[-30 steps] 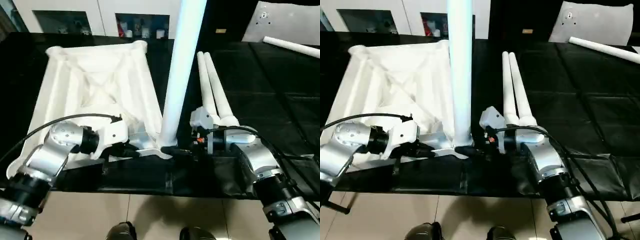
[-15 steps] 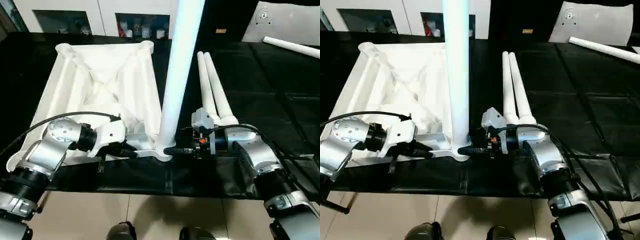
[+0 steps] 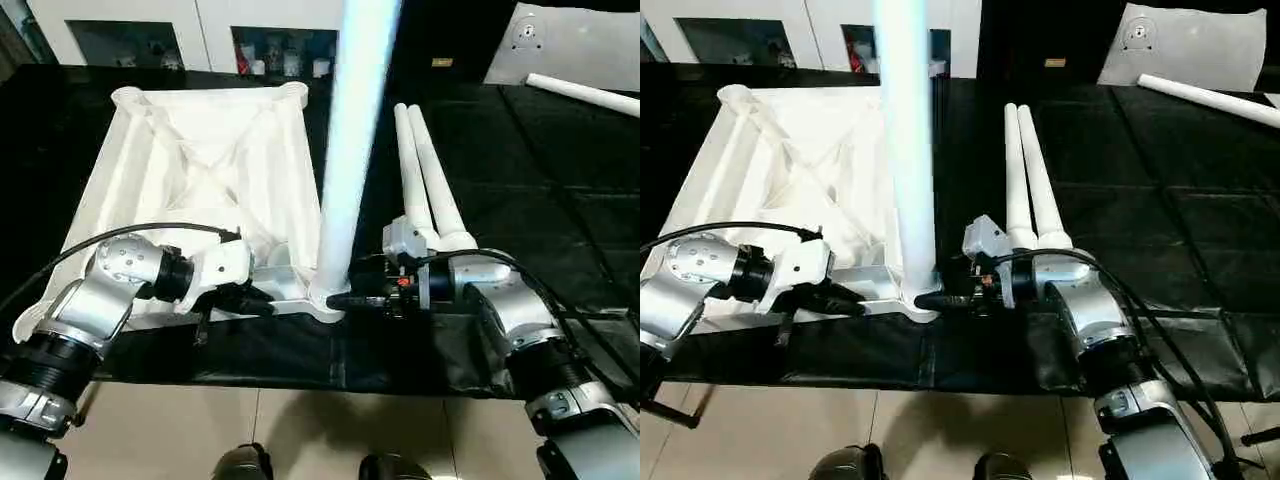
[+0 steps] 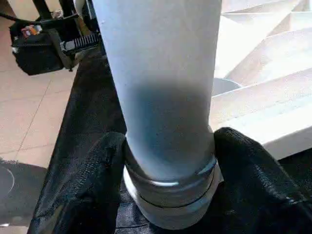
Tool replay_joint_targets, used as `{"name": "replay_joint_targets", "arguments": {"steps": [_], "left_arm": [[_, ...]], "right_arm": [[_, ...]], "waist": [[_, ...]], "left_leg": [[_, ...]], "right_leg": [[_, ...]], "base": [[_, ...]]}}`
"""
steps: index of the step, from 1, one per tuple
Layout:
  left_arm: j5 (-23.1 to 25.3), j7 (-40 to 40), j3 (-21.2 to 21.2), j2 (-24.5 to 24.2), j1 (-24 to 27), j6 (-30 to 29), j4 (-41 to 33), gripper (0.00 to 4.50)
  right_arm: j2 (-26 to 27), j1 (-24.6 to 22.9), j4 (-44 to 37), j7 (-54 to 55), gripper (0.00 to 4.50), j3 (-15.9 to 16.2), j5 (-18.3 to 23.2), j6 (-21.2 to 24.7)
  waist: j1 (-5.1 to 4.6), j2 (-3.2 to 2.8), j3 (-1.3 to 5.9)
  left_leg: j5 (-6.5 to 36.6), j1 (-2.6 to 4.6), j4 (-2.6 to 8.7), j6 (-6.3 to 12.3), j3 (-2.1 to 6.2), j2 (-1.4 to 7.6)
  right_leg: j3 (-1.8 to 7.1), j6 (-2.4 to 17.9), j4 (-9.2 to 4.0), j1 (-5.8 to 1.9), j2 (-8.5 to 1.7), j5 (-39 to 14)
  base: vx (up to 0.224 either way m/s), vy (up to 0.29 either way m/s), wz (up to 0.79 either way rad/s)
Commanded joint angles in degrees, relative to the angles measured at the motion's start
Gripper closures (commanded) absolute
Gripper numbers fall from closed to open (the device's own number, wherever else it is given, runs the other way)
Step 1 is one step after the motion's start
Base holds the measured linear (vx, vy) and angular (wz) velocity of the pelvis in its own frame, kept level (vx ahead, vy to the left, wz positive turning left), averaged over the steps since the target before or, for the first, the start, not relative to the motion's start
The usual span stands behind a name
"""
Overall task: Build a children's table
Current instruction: Rotate leg to tighten
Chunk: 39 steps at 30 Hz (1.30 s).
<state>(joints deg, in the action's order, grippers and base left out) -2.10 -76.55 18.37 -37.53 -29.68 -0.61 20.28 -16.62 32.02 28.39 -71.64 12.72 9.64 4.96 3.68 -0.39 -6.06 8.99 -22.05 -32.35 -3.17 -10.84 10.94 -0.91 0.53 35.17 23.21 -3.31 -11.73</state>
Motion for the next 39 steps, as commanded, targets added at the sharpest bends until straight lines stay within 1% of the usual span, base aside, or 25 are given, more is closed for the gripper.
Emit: {"name": "replay_joint_targets", "arguments": {"steps": [1,2,4,6,7,8,11,12,13,16,21,24,25,27,28,30,31,32,33,34,35,36,37,38,39], "left_arm": [[2.2,-1.0,2.7,0.6,0.2,0.8,1.0,4.50],[2.2,-1.0,2.7,0.7,0.2,0.9,1.1,4.50],[2.3,-0.9,2.7,0.7,0.1,0.9,1.3,4.50],[2.4,-0.9,2.7,0.8,-0.1,1.0,1.4,4.50],[2.4,-0.9,2.8,0.8,-0.1,1.1,1.5,4.50],[2.4,-0.9,2.8,0.8,-0.1,1.1,1.6,4.50],[2.5,-1.0,2.8,0.9,-0.3,1.2,1.9,4.50],[2.6,-1.0,2.8,0.9,-0.3,1.2,1.9,4.50],[2.6,-1.0,2.8,0.9,-0.4,1.3,2.0,4.50],[2.7,-1.0,2.7,0.9,-0.5,1.6,2.4,4.50],[2.7,-0.9,2.7,1.0,-0.3,1.6,2.4,4.50],[1.9,0.0,2.1,1.5,0.3,-0.2,1.4,4.50],[1.2,1.5,1.3,2.2,0.7,-3.1,0.0,4.50],[0.9,2.9,0.8,2.8,0.8,-4.9,-0.6,4.50],[0.8,5.3,0.0,3.8,0.9,-7.4,-1.2,4.50],[-1.0,12.6,-3.1,7.7,1.2,-14.6,-4.2,4.50],[-1.0,12.6,-3.1,7.7,1.2,-14.6,-4.2,4.50],[-1.8,16.7,-4.6,10.1,1.5,-18.1,-6.2,4.50],[-2.6,21.3,-6.3,13.2,1.8,-22.3,-8.6,4.50],[-3.0,24.2,-7.3,15.2,2.0,-25.0,-10.2,4.50],[-2.8,25.5,-7.5,16.1,2.1,-26.0,-10.9,4.50],[-2.5,27.8,-8.0,17.8,2.3,-27.8,-12.0,4.50],[-1.9,31.4,-8.7,20.5,2.5,-30.1,-13.3,4.50],[-1.8,31.7,-8.8,20.8,2.5,-30.2,-13.4,4.50],[-0.5,35.5,-9.2,23.5,2.4,-31.8,-14.0,4.50]], "right_arm": [[0.9,-0.5,0.5,-0.2,1.20,1.3,0.2,0.6],[0.9,-0.5,0.4,0.1,1.20,1.4,0.0,0.4],[1.3,-0.6,0.8,1.6,0.92,1.3,-0.7,-0.5],[1.5,-0.4,1.1,2.0,0.92,1.2,-0.8,-0.5],[1.6,-0.3,1.1,1.6,0.92,1.2,-0.5,0.0],[1.6,-0.3,1.0,1.1,1.26,1.2,-0.3,0.7],[1.6,-0.2,1.1,0.8,1.31,1.2,-0.2,0.8],[1.6,-0.2,1.1,0.8,1.59,1.2,-0.2,0.9],[1.5,-0.2,1.2,0.6,1.68,1.3,-0.3,1.0],[1.4,-0.3,1.2,0.1,1.73,1.5,0.0,1.6],[1.1,-0.6,1.2,-0.9,1.83,2.0,-0.1,2.4],[1.0,-1.6,0.2,-0.8,1.83,2.2,0.1,3.5],[1.4,-2.4,-1.2,0.2,1.83,1.9,0.8,5.3],[1.8,-2.9,-2.3,1.6,1.83,1.7,0.9,6.2],[2.7,-3.6,-3.6,3.9,1.83,1.5,0.8,7.0],[6.5,-5.0,-5.7,13.0,1.83,-0.1,0.1,9.4],[6.5,-5.0,-5.7,13.0,1.83,-0.1,0.1,9.4],[8.8,-5.6,-6.1,17.5,1.83,-1.1,0.1,10.7],[11.7,-6.2,-6.1,23.0,1.83,-2.5,-0.1,10.9],[13.5,-6.5,-6.2,26.3,1.84,-3.3,-0.2,11.0],[14.4,-6.7,-6.3,27.7,1.84,-3.5,-0.3,11.2],[15.9,-6.9,-6.4,30.2,1.84,-3.8,-0.5,11.5],[18.0,-7.2,-6.5,33.8,1.84,-4.0,-1.3,11.2],[18.2,-7.2,-6.4,34.2,1.84,-4.1,-1.3,11.2],[20.4,-7.2,-6.3,38.3,1.84,-4.7,-1.9,11.6]], "waist": [[0.04,-0.34,3.75],[0.06,-0.35,3.77],[0.06,-0.40,3.80],[0.13,-0.54,3.85],[0.16,-0.49,3.87],[0.23,-0.51,3.82],[0.44,-0.50,3.87],[0.49,-0.52,3.84],[0.55,-0.50,3.86],[0.68,-0.52,3.81],[0.82,-0.45,3.81],[0.89,-0.38,3.83],[0.95,-0.27,3.77],[1.04,-0.32,3.78],[1.08,-0.52,3.74],[0.91,-0.69,3.31],[0.71,-0.44,3.19],[0.61,-0.37,3.13],[0.44,-0.42,2.94],[0.04,-0.34,2.81],[-0.34,-0.27,3.04],[-0.62,-0.24,3.13],[-0.82,-0.17,3.26],[-1.02,-0.18,3.30],[-1.19,0.02,3.38]], "left_leg": [[11.5,1.41,3.32,1.95,0.49,2.19],[11.7,1.49,3.35,1.70,0.51,2.24],[11.6,1.54,3.37,1.53,0.50,2.27],[11.0,1.54,3.34,1.56,0.50,2.28],[10.9,1.52,3.31,1.66,0.46,2.24],[11.2,1.52,3.34,1.70,0.45,2.25],[11.3,1.54,3.33,1.54,0.43,2.27],[11.2,1.54,3.34,1.57,0.43,2.27],[11.1,1.54,3.34,1.59,0.43,2.27],[11.8,1.59,3.40,1.30,0.43,2.30],[11.4,1.60,3.36,1.36,0.38,2.29],[10.8,1.57,3.35,1.55,0.37,2.28],[10.7,1.57,3.37,1.61,0.35,2.32],[10.4,1.65,3.41,1.69,0.33,2.41],[10.8,1.70,3.39,1.65,0.35,2.36],[13.4,1.67,3.81,0.13,0.41,2.36],[16.0,1.78,4.03,-0.78,0.60,2.27],[17.1,1.81,4.11,-1.04,0.69,2.21],[18.1,1.90,4.32,-1.65,0.75,2.35],[18.9,1.78,4.43,-2.33,0.88,2.34],[18.7,1.58,4.50,-2.46,1.10,2.23],[18.0,1.45,4.59,-2.59,1.13,2.30],[17.0,1.49,4.39,-2.04,1.03,2.09],[16.1,1.47,4.32,-1.92,0.88,2.22],[14.1,1.17,4.00,-1.01,0.72,1.92]], "right_leg": [[1.84,15.4,-3.54,-2.24,-3.78,-5.0],[1.87,15.3,-3.57,-2.22,-3.83,-5.5],[1.89,15.3,-3.55,-2.17,-3.83,-5.3],[1.85,15.4,-3.38,-2.13,-3.73,-3.9],[1.84,15.5,-3.36,-2.15,-3.69,-3.3],[1.83,15.6,-3.39,-2.16,-3.71,-3.5],[1.87,15.3,-3.39,-2.21,-3.75,-3.6],[1.87,15.3,-3.38,-2.18,-3.73,-3.6],[1.86,15.2,-3.34,-2.18,-3.72,-3.3],[1.88,15.1,-3.46,-2.14,-3.79,-4.3],[1.90,15.0,-3.42,-2.11,-3.75,-3.6],[1.90,15.0,-3.37,-2.18,-3.72,-3.2],[1.91,14.9,-3.37,-2.15,-3.72,-3.3],[1.91,14.9,-3.34,-2.05,-3.70,-3.1],[1.90,14.9,-3.42,-1.96,-3.70,-3.6],[2.06,14.5,-3.88,-1.72,-3.88,-7.9],[2.09,13.5,-4.35,-1.67,-4.02,-12.7],[2.14,12.8,-4.65,-1.68,-4.12,-15.3],[2.31,11.8,-4.91,-1.42,-4.21,-18.1],[2.34,11.2,-5.07,-1.29,-4.24,-20.1],[2.21,10.5,-5.07,-1.50,-4.24,-20.6],[2.16,10.4,-4.90,-1.62,-4.11,-19.3],[2.17,10.3,-5.06,-1.50,-3.90,-17.1],[2.28,10.6,-4.87,-1.50,-3.85,-15.0],[2.27,11.0,-4.83,-1.71,-3.73,-11.9]], "base": [[0.000,0.000,0.00],[0.000,0.000,0.00],[0.000,0.000,0.00],[0.000,0.000,0.00],[0.000,0.000,0.00],[0.000,0.000,0.00],[0.000,0.000,0.00],[0.000,0.000,0.00],[0.000,0.000,0.00],[0.000,0.000,0.00],[0.000,0.000,0.00],[0.000,0.000,0.00],[0.000,0.000,0.00],[0.000,0.000,0.00],[0.000,0.000,0.00],[0.000,0.000,0.00],[0.000,0.000,0.00],[0.000,0.000,0.00],[0.000,0.000,0.00],[0.000,0.000,0.00],[0.000,0.000,0.00],[0.000,0.000,0.00],[0.000,0.000,0.00],[0.000,0.000,0.00],[0.000,0.000,0.00]]}}
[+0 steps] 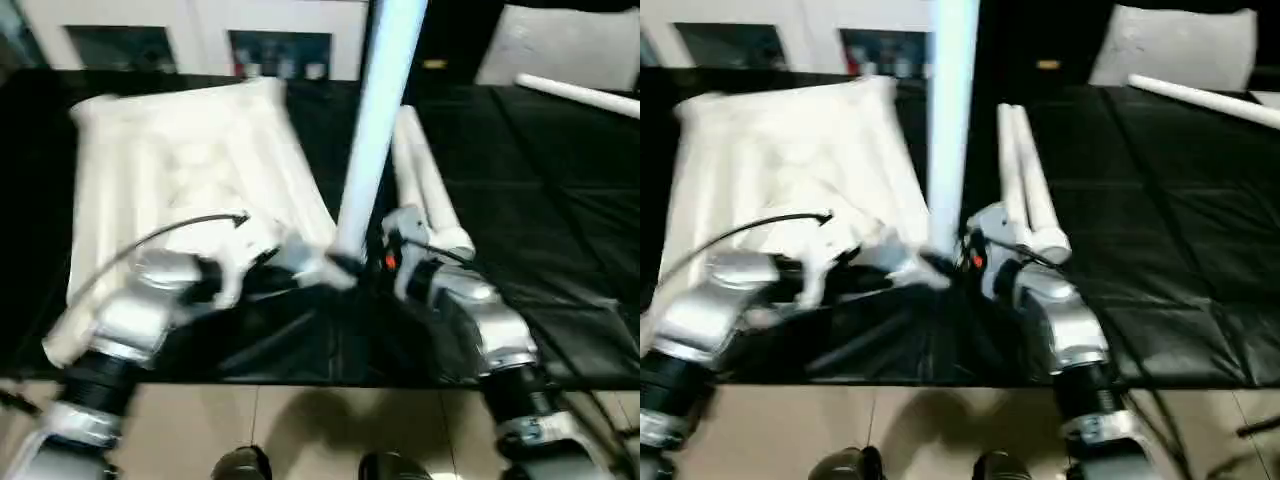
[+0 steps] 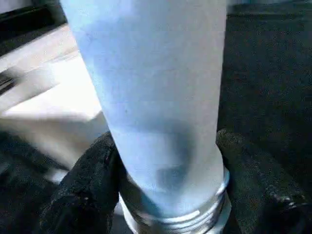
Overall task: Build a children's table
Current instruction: Rotate leg to tighten, then rotate table base
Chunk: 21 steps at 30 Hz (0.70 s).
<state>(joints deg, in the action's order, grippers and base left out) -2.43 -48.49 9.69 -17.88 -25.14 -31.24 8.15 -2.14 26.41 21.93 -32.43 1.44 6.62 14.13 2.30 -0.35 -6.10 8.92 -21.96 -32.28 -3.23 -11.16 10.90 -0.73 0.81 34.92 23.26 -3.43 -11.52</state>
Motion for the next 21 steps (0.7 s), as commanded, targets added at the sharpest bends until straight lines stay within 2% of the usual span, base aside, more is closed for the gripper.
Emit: {"name": "replay_joint_targets", "arguments": {"steps": [1,3,5,6,7,8,9,10,11,12,13,14,16,18,19,21], "left_arm": [[1.7,14.8,-1.9,8.5,-3.3,-2.5,-1.5,4.50],[3.2,21.1,-2.9,12.2,-4.7,-2.5,-0.7,4.50],[4.0,23.4,-2.7,13.7,-5.7,-1.4,0.0,4.50],[4.4,23.1,-2.1,13.5,-5.9,-0.9,0.2,4.50],[4.5,22.9,-1.8,13.3,-6.0,-0.7,0.2,4.50],[5.0,22.1,-0.9,12.6,-6.1,0.3,0.5,4.50],[5.3,20.8,-0.1,11.6,-5.9,1.2,0.7,4.50],[5.5,19.9,0.5,10.9,-5.7,1.8,0.9,4.50],[5.5,19.7,0.5,10.8,-5.6,1.9,0.8,4.50],[5.6,17.9,1.3,10.0,-4.8,2.5,0.2,4.50],[5.6,17.9,1.3,10.0,-4.8,2.5,0.2,4.50],[5.6,17.9,1.3,10.0,-4.8,2.5,0.2,4.50],[6.0,17.4,1.5,10.0,-4.1,2.5,-0.5,4.50],[5.8,17.0,1.6,9.7,-3.7,2.9,-0.8,4.50],[5.8,17.0,1.6,9.7,-3.7,2.9,-0.8,4.50],[4.5,17.7,-0.1,9.6,-3.3,4.3,-0.8,4.50]], "right_arm": [[9.0,-0.8,1.1,6.1,1.84,5.3,-0.1,2.8],[11.5,0.3,2.1,11.8,1.84,3.5,-0.9,3.0],[12.5,1.0,2.6,14.1,1.84,2.2,-0.7,2.5],[12.4,1.2,2.6,14.6,1.33,2.0,-1.0,2.0],[12.4,1.2,2.5,14.7,1.20,2.0,-1.2,1.8],[12.0,1.2,2.5,14.7,1.20,2.0,-1.5,1.5],[11.7,1.2,2.6,15.3,1.13,1.7,-1.8,1.2],[11.4,1.1,2.7,15.6,0.98,1.4,-1.9,1.1],[11.4,1.1,2.7,15.7,0.83,1.4,-2.0,1.1],[10.9,0.8,2.6,16.8,0.75,1.1,-3.0,0.5],[10.9,0.8,2.6,16.8,0.65,1.1,-3.0,0.5],[10.9,0.8,2.6,16.8,0.65,1.1,-3.0,0.5],[10.3,0.7,2.5,18.7,0.34,1.0,-4.9,-0.8],[9.3,0.6,2.1,19.1,0.30,1.4,-6.0,-1.6],[9.3,0.6,2.1,19.1,0.11,1.4,-6.0,-1.6],[8.1,-0.3,-1.5,19.8,0.04,0.1,-5.8,-3.5]], "waist": [[0.00,0.07,3.48],[0.05,0.32,3.74],[0.23,0.25,4.00],[0.28,0.28,4.04],[0.40,0.33,4.22],[0.50,0.25,4.24],[0.41,0.09,4.37],[0.02,0.27,4.47],[0.02,0.27,4.47],[-0.57,-0.19,4.74],[-0.66,-0.11,4.68],[-0.55,-0.15,4.59],[-0.35,-0.28,4.41],[-0.31,-0.18,4.38],[-0.25,-0.24,4.36],[0.02,-0.06,4.32]], "left_leg": [[12.3,0.97,3.78,-0.42,0.90,1.91],[9.9,1.00,3.49,0.55,0.83,1.77],[7.1,0.74,3.18,2.03,0.77,1.53],[6.2,0.64,3.08,2.50,0.75,1.51],[5.0,0.59,2.94,3.04,0.76,1.49],[2.9,0.32,2.76,4.40,0.78,1.35],[2.8,0.27,2.70,4.65,0.80,1.31],[2.4,-0.18,2.76,4.76,1.06,1.13],[2.4,-0.18,2.76,4.76,1.06,1.13],[2.1,0.13,2.41,5.12,1.03,1.42],[1.6,0.21,2.36,5.47,0.90,1.45],[2.0,0.36,2.36,5.55,0.84,1.48],[3.5,0.38,2.52,5.04,0.85,1.71],[4.1,0.51,2.57,4.34,0.82,1.75],[4.5,0.60,2.55,4.01,0.79,1.79],[5.0,0.63,2.53,3.89,0.71,1.77]], "right_leg": [[2.13,11.0,-4.43,-1.81,-3.57,-9.7],[2.04,11.0,-4.38,-1.99,-3.46,-7.0],[1.95,10.8,-3.87,-2.30,-3.20,-1.8],[1.97,10.7,-3.69,-2.37,-3.13,0.1],[1.92,10.7,-3.40,-2.50,-3.08,2.5],[1.73,11.0,-2.99,-2.61,-2.92,7.5],[1.68,11.1,-2.86,-2.68,-2.93,8.4],[1.48,11.0,-2.60,-3.17,-3.03,9.9],[1.48,11.0,-2.60,-3.17,-3.03,9.9],[1.52,12.4,-2.40,-2.98,-3.17,12.6],[1.55,13.2,-2.33,-2.90,-3.03,14.0],[1.54,13.6,-2.40,-2.79,-2.97,13.7],[1.53,14.0,-2.51,-2.79,-3.08,10.9],[1.54,14.0,-2.62,-2.75,-3.06,9.4],[1.58,13.9,-2.66,-2.70,-3.07,8.8],[1.72,13.4,-2.75,-2.71,-3.16,7.8]], "base": [[0.000,0.000,0.00],[0.000,0.000,0.00],[0.000,0.000,0.00],[0.000,0.000,0.00],[0.000,0.000,0.00],[0.000,0.000,0.00],[0.000,0.000,0.00],[0.000,0.000,0.00],[0.000,0.000,0.00],[0.000,0.000,0.00],[0.000,0.000,0.00],[0.000,0.000,0.00],[0.000,0.000,0.00],[0.000,0.000,0.00],[0.000,0.000,0.00],[0.000,0.000,0.00]]}}
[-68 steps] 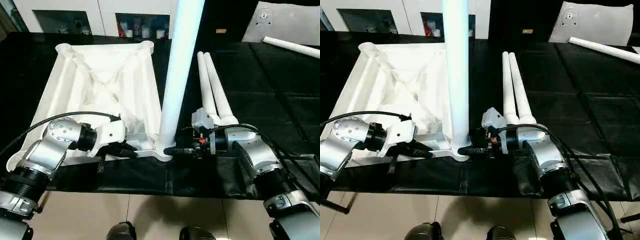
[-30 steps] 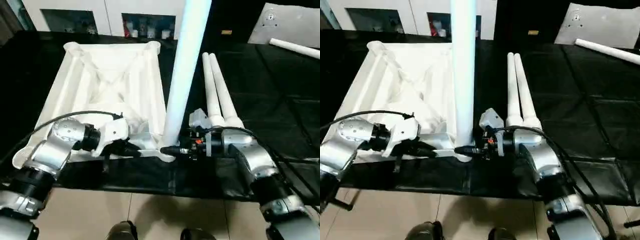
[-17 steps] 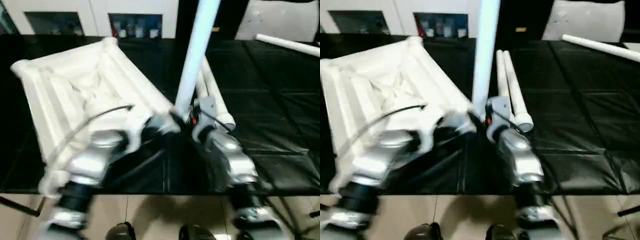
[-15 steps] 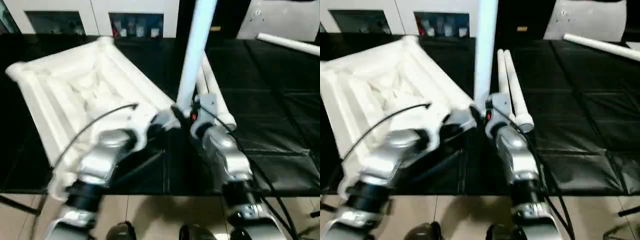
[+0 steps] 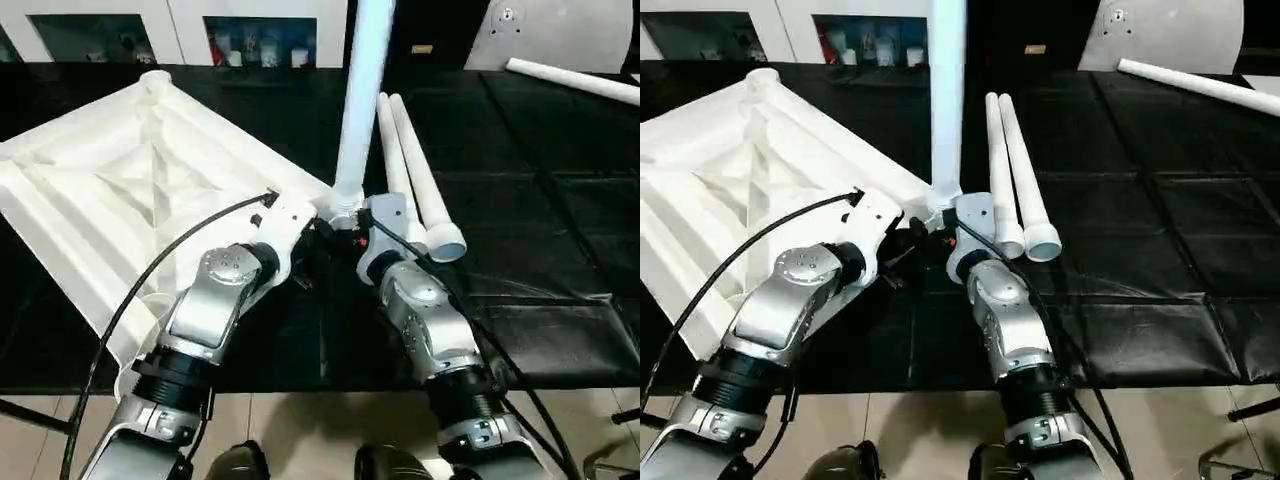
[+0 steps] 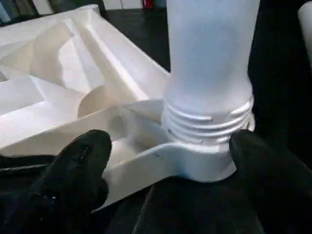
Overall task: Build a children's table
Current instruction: Rotate table base
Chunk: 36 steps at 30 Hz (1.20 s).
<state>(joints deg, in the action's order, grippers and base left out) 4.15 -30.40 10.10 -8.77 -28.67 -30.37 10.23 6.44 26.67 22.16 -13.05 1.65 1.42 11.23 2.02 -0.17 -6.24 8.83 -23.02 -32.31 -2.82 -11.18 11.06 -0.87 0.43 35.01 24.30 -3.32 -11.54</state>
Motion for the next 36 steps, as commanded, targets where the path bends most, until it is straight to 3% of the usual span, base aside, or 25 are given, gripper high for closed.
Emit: {"name": "replay_joint_targets", "arguments": {"steps": [1,3,5,9,11,15,20,22,23,24,26,31,33,36], "left_arm": [[-3.2,-0.8,-1.2,0.5,0.3,4.0,-2.9,4.50],[-4.7,-1.2,-2.1,0.6,0.5,4.8,-2.9,3.96],[-5.3,-1.4,-2.6,0.8,0.6,5.2,-3.0,3.94],[-5.0,-2.1,-2.9,-0.4,1.3,6.6,-4.2,3.53],[-5.1,-1.9,-3.2,-0.5,1.4,6.6,-4.4,3.50],[-4.4,-1.7,-4.9,-4.7,2.4,4.3,-6.0,3.50],[-2.5,2.8,-10.6,-9.7,1.9,1.1,-7.0,3.50],[-0.4,4.2,-13.5,-14.2,2.2,-0.5,-7.3,3.50],[1.4,4.5,-15.7,-18.8,2.9,-2.5,-7.8,3.50],[2.4,4.9,-16.5,-21.3,3.4,-3.4,-8.0,3.68],[4.2,5.4,-17.1,-24.3,4.3,-4.6,-8.3,3.79],[7.1,4.5,-17.9,-30.8,8.0,-7.5,-8.9,4.22],[8.0,4.2,-17.6,-32.8,10.3,-8.8,-9.1,4.26],[6.9,2.6,-16.7,-33.6,12.9,-10.3,-9.3,4.46]], "right_arm": [[-1.0,-1.1,-3.6,0.2,0.04,-0.3,-0.5,-1.1],[-1.7,-1.6,-5.9,0.2,0.00,-0.5,-0.4,-1.7],[-2.0,-1.8,-7.0,0.3,0.00,-0.8,-0.3,-2.0],[-2.5,-1.2,-10.4,4.1,0.00,-3.4,-0.5,-2.6],[-2.4,-1.1,-10.8,4.6,0.00,-3.8,0.0,-2.2],[-4.3,-1.5,-14.1,1.9,0.00,-3.0,1.6,2.3],[-5.3,-3.5,-17.9,-2.5,0.00,0.3,2.5,5.6],[-5.9,-5.1,-19.8,-5.1,0.00,3.7,2.5,8.1],[-6.5,-6.6,-21.3,-7.5,0.00,6.9,2.6,11.4],[-6.9,-7.2,-21.8,-8.4,0.00,8.5,2.4,12.8],[-7.1,-7.8,-22.0,-8.5,0.00,9.9,1.8,14.7],[-8.2,-9.0,-21.9,-8.2,0.00,13.2,-0.6,20.6],[-8.8,-9.5,-22.2,-8.1,0.00,14.3,-1.9,22.8],[-9.7,-9.5,-22.1,-8.0,0.00,15.4,-1.9,25.3]], "waist": [[0.38,-0.18,4.60],[0.45,-0.14,4.71],[0.60,-0.16,4.81],[0.62,-0.16,4.66],[0.56,-0.19,4.65],[0.36,-0.34,4.94],[0.43,-0.66,5.06],[0.54,-0.75,5.19],[0.60,-0.80,5.28],[0.33,-0.81,5.25],[0.26,-1.11,5.28],[1.55,-1.63,4.90],[1.62,-1.43,4.75],[1.57,-1.54,4.55]], "left_leg": [[4.5,1.69,2.51,3.47,0.75,1.55],[3.3,1.53,2.36,3.93,0.71,1.44],[3.4,1.56,2.31,4.21,0.73,1.52],[5.4,1.76,2.46,3.61,0.70,1.59],[7.1,1.91,2.54,2.58,0.71,1.62],[6.6,1.82,2.53,1.63,0.88,1.48],[6.9,1.85,2.38,0.98,0.90,1.41],[6.6,1.82,2.31,0.94,1.00,1.38],[6.2,1.81,2.30,0.72,1.17,1.29],[5.7,1.50,2.35,0.80,1.19,1.19],[6.4,2.05,2.22,0.26,1.16,1.33],[11.3,2.77,2.73,-2.88,1.15,1.67],[13.7,2.50,3.10,-3.88,1.35,1.66],[17.8,2.63,3.33,-5.14,1.54,1.58]], "right_leg": [[1.85,13.5,-2.69,-3.89,-3.15,8.7],[1.84,13.4,-2.41,-3.89,-3.09,10.9],[1.81,13.6,-2.40,-3.86,-3.19,11.4],[1.77,12.7,-2.73,-3.67,-3.14,6.7],[1.83,12.0,-3.01,-3.58,-3.24,3.1],[1.67,11.3,-2.75,-3.71,-2.91,3.4],[1.71,11.4,-2.69,-3.57,-2.95,3.2],[1.66,11.4,-2.57,-3.64,-2.93,3.6],[1.53,11.3,-2.38,-3.83,-2.80,4.1],[1.54,11.0,-2.27,-3.93,-2.79,4.6],[1.55,11.2,-2.47,-3.46,-2.85,3.9],[1.61,11.1,-2.79,-2.43,-2.83,-2.3],[1.64,10.3,-2.88,-2.48,-2.95,-4.8],[1.76,9.1,-3.28,-2.09,-3.10,-9.5]], "base": [[0.000,0.000,0.00],[0.000,0.000,0.00],[0.000,0.000,0.00],[0.000,0.000,0.00],[0.000,0.000,0.00],[0.000,0.000,0.00],[0.000,0.000,0.00],[0.000,0.000,0.00],[0.000,0.000,0.00],[0.000,0.000,0.00],[0.000,0.000,0.00],[0.000,0.000,0.00],[0.000,0.000,0.00],[0.000,0.000,0.00]]}}
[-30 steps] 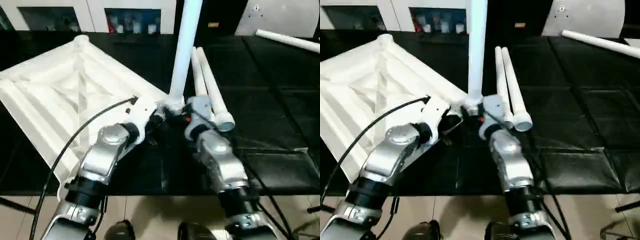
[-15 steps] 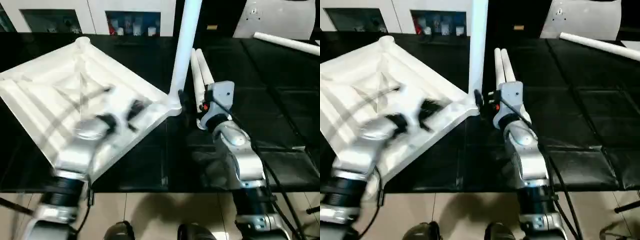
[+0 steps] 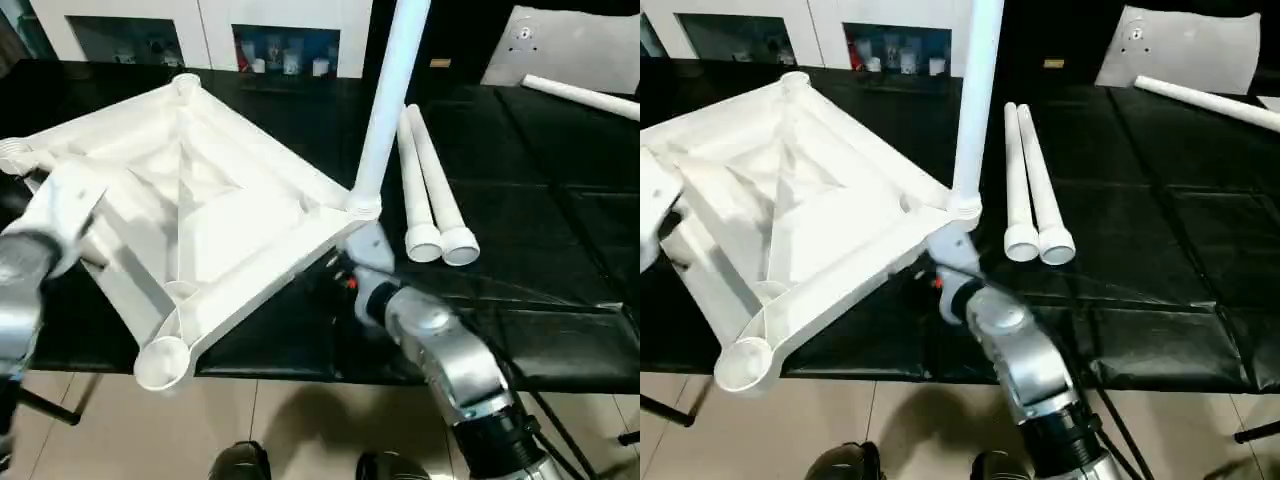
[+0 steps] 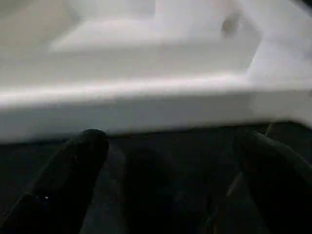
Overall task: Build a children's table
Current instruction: Rotate table base
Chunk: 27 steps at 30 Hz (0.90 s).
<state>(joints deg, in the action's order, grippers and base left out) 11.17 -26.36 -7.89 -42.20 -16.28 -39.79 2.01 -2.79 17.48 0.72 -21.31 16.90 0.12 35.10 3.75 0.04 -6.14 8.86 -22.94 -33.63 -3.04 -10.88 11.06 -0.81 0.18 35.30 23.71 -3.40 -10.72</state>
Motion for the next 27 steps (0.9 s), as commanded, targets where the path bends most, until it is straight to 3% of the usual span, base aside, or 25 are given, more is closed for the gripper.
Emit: {"name": "replay_joint_targets", "arguments": {"steps": [1,4,9,15,21,27], "left_arm": [[-0.3,-1.9,1.8,0.1,1.1,-1.1,-1.0,4.46],[-1.3,-3.7,3.1,0.8,1.7,-2.4,-1.0,4.46],[-4.0,-8.5,6.0,1.1,3.5,-3.4,-2.1,4.46],[-12.6,-21.9,13.6,-0.6,7.3,-10.8,-12.7,4.46],[-21.8,-29.9,15.0,0.3,7.3,-11.1,-19.8,4.46],[-24.3,-29.7,15.8,5.9,4.1,-11.1,-20.8,4.46]], "right_arm": [[-0.4,-0.1,0.0,0.4,0.00,0.2,-0.7,1.4],[0.0,1.1,2.9,0.9,0.00,-0.1,-1.2,0.0],[1.4,3.8,9.2,1.7,0.00,-0.7,-1.2,-2.7],[3.4,9.4,20.3,3.7,0.00,-2.4,-1.3,-8.7],[4.0,12.6,24.0,3.8,0.00,-3.8,-0.5,-11.2],[4.0,15.6,28.7,4.1,0.00,-4.6,-0.7,-14.1]], "waist": [[-0.14,-1.71,4.38],[-0.16,-1.91,4.40],[-0.34,-1.96,4.52],[-0.50,-2.15,4.62],[-0.48,-2.12,4.36],[-1.45,-1.83,4.62]], "left_leg": [[19.2,2.62,4.70,-5.10,1.32,1.60],[21.2,2.57,4.71,-5.45,1.56,1.50],[19.6,2.25,4.55,-5.03,1.63,1.39],[17.3,2.20,4.32,-4.83,1.50,1.35],[19.3,2.25,4.56,-4.86,1.48,1.24],[16.1,1.78,4.20,-4.17,1.26,1.04]], "right_leg": [[1.80,9.0,-3.85,-1.33,-3.17,-12.3],[1.88,8.6,-4.06,-1.08,-3.32,-14.3],[1.94,9.5,-3.91,-1.27,-3.36,-12.0],[1.78,11.4,-3.29,-1.46,-3.15,-7.5],[1.76,10.3,-3.61,-1.55,-3.08,-12.0],[1.79,10.7,-3.40,-2.07,-3.02,-8.4]], "base": [[0.000,0.000,0.00],[0.000,0.000,0.00],[0.000,0.000,0.00],[0.000,0.000,0.00],[0.000,0.000,0.00],[0.000,0.000,0.00]]}}
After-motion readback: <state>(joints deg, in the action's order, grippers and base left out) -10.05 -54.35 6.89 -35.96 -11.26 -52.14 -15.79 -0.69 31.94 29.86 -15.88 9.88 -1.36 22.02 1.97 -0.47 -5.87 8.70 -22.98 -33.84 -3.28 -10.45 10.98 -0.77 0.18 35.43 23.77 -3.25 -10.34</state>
